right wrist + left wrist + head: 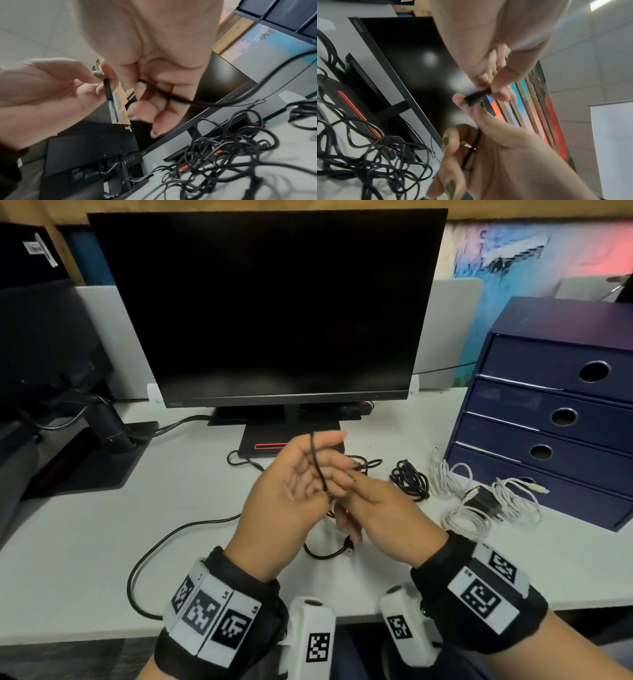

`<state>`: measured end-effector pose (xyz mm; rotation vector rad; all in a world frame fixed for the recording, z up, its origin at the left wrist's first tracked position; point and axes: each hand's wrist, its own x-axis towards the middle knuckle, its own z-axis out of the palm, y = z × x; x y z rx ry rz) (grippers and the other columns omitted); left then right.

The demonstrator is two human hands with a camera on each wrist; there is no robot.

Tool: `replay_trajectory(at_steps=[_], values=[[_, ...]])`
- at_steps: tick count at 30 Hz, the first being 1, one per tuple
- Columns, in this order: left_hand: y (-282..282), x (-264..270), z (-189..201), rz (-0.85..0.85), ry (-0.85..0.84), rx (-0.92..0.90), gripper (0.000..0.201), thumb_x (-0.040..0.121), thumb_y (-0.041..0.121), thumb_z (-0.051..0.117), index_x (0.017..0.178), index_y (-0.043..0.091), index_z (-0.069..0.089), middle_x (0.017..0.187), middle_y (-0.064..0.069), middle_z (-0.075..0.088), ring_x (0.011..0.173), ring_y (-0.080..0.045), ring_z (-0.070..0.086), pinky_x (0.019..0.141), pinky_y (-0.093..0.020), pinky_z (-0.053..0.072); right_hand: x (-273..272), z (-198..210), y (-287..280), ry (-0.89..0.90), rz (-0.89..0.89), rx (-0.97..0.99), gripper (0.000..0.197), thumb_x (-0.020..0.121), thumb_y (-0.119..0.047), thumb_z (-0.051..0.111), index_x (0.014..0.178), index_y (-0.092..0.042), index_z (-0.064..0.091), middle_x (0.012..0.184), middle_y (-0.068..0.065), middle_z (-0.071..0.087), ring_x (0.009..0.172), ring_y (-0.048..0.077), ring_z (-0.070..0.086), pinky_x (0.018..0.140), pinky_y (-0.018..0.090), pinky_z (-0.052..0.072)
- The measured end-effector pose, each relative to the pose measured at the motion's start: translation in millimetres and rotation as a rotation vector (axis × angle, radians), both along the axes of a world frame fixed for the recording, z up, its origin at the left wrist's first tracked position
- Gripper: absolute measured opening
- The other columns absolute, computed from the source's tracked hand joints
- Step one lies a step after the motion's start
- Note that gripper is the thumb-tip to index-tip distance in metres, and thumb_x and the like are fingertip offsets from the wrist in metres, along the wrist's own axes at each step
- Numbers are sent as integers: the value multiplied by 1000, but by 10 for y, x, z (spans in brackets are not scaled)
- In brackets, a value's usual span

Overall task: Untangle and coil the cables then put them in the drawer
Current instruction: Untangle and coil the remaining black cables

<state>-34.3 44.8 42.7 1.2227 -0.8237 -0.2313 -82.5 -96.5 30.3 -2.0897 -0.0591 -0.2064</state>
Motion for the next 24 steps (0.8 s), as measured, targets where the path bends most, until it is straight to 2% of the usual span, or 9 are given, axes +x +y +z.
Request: replay_trajectory(at_steps=[2, 4, 5, 7, 10, 14, 18, 21, 24], values=[[8, 51, -11, 93, -14, -56, 68, 71, -32, 42, 120, 14, 54, 101, 0, 70, 95, -12, 66, 83, -20, 51, -38, -33, 2, 79, 106, -161, 31, 102, -25, 37, 113, -53, 46, 77, 1, 61, 59, 12, 53, 69, 35, 50], [28, 99, -18, 151, -7, -104, 75, 73, -37, 35, 123, 16, 52, 112, 0, 69, 108, -15, 65, 89, -21, 50, -65, -73, 7, 150, 167, -378, 52, 103, -27, 35, 145, -48, 12, 99, -2, 62, 83, 12, 58, 80, 28, 47], [40, 116, -20, 157, 2, -113, 76, 74, -37, 34, 125, 17, 51, 116, -1, 69, 112, -16, 63, 91, -22, 49, -72, -99, 18, 161, 183, -445, 58, 103, -27, 33, 149, -43, 3, 117, 2, 60, 101, 16, 58, 90, 30, 45], [60, 135, -34, 143, 17, -118, 77, 75, -36, 35, 127, 18, 50, 118, -2, 68, 115, -18, 62, 93, -23, 48, -77, -148, 27, 144, 195, -528, 57, 103, -28, 32, 151, -37, 1, 131, 8, 56, 115, 24, 53, 98, 37, 41], [55, 142, -71, 155, 55, -143, 78, 75, -37, 34, 130, 17, 48, 123, 0, 66, 120, -16, 59, 95, -23, 47, -76, -160, 22, 116, 179, -672, 52, 103, -31, 30, 151, -36, 9, 114, 10, 62, 101, 27, 55, 88, 39, 44], [25, 159, -121, 197, 98, -147, 79, 76, -36, 32, 132, 17, 48, 132, 2, 59, 126, -9, 52, 102, -20, 42, -120, -81, 53, 124, 190, -755, 43, 103, -35, 28, 147, -35, 25, 121, 2, 61, 107, 24, 56, 87, 35, 44], [35, 167, -183, 388, -282, 235, 85, 71, -30, 33, 129, 30, 51, 130, 18, 56, 123, 5, 49, 105, -14, 36, -184, 50, 72, -27, 135, -775, 26, 102, -39, 29, 117, -29, 48, 108, -10, 65, 96, 15, 60, 76, 32, 40], [55, 165, -215, 519, -588, 485, 80, 69, -22, 38, 112, 42, 60, 108, 35, 58, 106, 7, 53, 89, -8, 41, -145, 155, 4, -283, 59, -812, 36, 94, -45, 30, 92, -22, 57, 81, -10, 63, 70, 14, 56, 65, 30, 31], [25, 138, -221, 462, -615, 632, 60, 71, -18, 40, 101, 28, 66, 86, 15, 67, 81, 0, 54, 72, -14, 40, -81, 219, -153, -510, -60, -915, 31, 90, -41, 41, 85, -24, 66, 67, -9, 55, 60, 15, 54, 64, 34, 38]])
